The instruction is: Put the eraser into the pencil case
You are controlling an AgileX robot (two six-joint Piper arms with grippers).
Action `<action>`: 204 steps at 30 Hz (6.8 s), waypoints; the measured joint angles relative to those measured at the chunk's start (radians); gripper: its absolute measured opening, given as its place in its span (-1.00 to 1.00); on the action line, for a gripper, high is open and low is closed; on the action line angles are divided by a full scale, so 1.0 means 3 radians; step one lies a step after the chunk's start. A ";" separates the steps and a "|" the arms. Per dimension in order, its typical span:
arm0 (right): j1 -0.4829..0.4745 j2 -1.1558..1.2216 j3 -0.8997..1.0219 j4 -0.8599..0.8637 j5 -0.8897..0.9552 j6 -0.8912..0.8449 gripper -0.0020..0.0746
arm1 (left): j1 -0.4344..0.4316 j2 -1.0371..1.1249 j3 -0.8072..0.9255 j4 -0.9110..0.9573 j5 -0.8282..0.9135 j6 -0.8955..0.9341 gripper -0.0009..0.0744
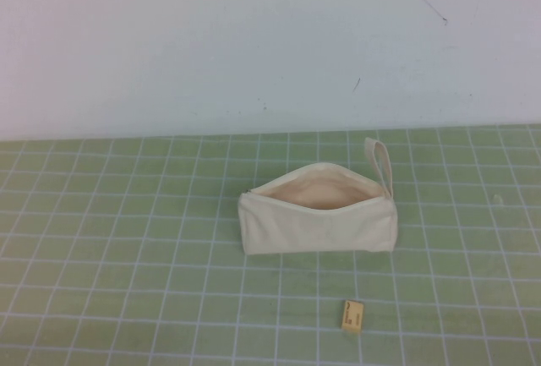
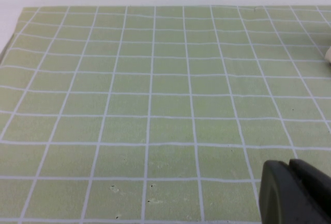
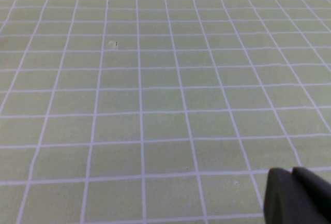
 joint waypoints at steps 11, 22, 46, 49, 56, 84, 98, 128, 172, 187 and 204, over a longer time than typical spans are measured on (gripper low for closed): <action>0.0000 0.0000 0.0020 -0.0033 -0.1361 -0.0019 -0.95 | 0.0000 0.0000 0.0000 0.0000 0.0000 0.0000 -0.98; 0.0000 0.0000 0.0020 -0.0067 -0.2007 0.0109 -0.95 | 0.0000 0.0000 0.0000 0.0000 0.0000 0.0000 -0.98; 0.0000 0.2254 -0.2569 0.1327 0.1652 -0.1478 -0.95 | 0.0000 0.0000 0.0000 0.0000 0.0000 0.0000 -0.98; 0.0000 0.2692 -0.2569 0.1493 0.1733 -0.1801 -0.95 | 0.0000 0.0000 0.0000 0.0000 0.0000 0.0000 -0.98; 0.0180 0.3281 -0.2547 0.1583 0.1636 -0.2071 -0.95 | 0.0000 0.0000 0.0000 0.0000 0.0000 0.0000 -0.98; 0.3197 0.6065 -0.4079 0.0457 0.1715 -0.1398 -0.95 | 0.0000 0.0000 0.0000 0.0000 0.0000 0.0000 -0.98; 0.2720 0.6065 -0.4170 0.1134 0.1888 -0.1249 -0.95 | 0.0000 0.0000 0.0000 0.0000 0.0000 0.0000 -0.98; 0.2445 0.6555 -0.4170 0.0943 0.1165 0.0572 0.08 | 0.0000 0.0000 0.0000 0.0000 0.0000 0.0000 -0.98; 0.2818 0.6054 -0.5672 0.0044 0.1811 0.0005 -0.42 | 0.0000 0.0000 0.0000 0.0000 0.0006 0.0000 -0.98; 0.2520 0.6489 -0.5853 0.0092 0.1628 0.0561 0.11 | 0.0000 0.0000 0.0000 0.0000 0.0006 0.0000 -0.98; 0.2560 0.5684 -0.6834 -0.0463 0.2856 -0.0539 -0.93 | 0.0000 0.0000 0.0000 0.0003 0.0006 0.0000 -0.98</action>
